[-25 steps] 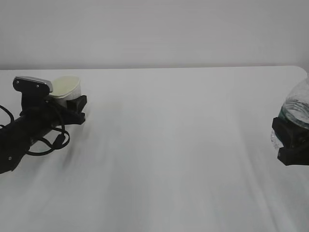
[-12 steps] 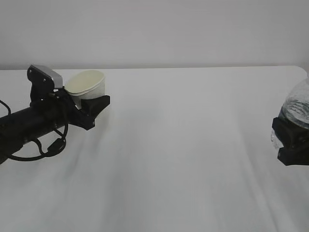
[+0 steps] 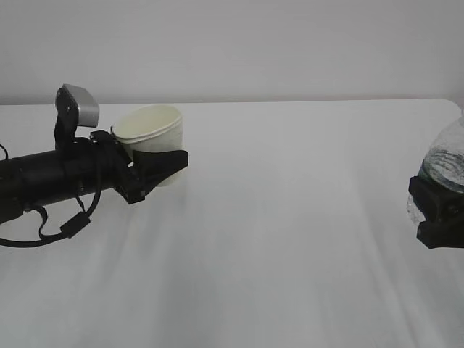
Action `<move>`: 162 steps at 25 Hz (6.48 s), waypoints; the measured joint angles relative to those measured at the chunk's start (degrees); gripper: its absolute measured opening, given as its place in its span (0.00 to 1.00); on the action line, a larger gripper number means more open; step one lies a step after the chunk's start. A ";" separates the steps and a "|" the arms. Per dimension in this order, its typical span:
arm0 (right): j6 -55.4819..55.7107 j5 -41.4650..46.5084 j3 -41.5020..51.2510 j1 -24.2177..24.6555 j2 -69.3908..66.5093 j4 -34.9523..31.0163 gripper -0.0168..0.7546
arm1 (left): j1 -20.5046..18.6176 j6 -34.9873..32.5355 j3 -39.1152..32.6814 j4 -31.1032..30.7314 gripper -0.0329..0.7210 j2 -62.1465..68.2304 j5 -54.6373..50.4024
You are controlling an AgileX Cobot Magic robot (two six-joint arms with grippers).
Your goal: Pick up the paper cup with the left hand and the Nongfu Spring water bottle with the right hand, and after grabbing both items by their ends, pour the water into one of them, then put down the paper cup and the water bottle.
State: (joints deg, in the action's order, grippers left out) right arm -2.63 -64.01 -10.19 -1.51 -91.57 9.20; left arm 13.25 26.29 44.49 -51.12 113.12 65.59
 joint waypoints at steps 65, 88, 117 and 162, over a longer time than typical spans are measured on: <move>6.38 30.98 1.65 0.00 25.59 9.17 0.57 | 30.34 2.76 7.71 0.84 0.65 2.35 -7.23; 3.60 43.17 -2.11 0.00 31.12 19.18 0.57 | 35.27 5.69 8.70 -1.19 0.65 3.88 -8.16; -21.10 41.93 -2.18 0.00 31.12 19.60 0.57 | 36.24 7.63 8.70 -1.19 0.65 3.88 -9.64; -41.18 40.07 -5.16 0.00 32.13 19.73 0.57 | 36.24 7.72 10.76 -0.95 0.65 3.88 -12.26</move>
State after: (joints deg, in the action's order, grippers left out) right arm -43.81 -23.93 -15.35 -1.51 -59.44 28.93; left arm 49.49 34.01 55.25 -52.07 117.00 53.33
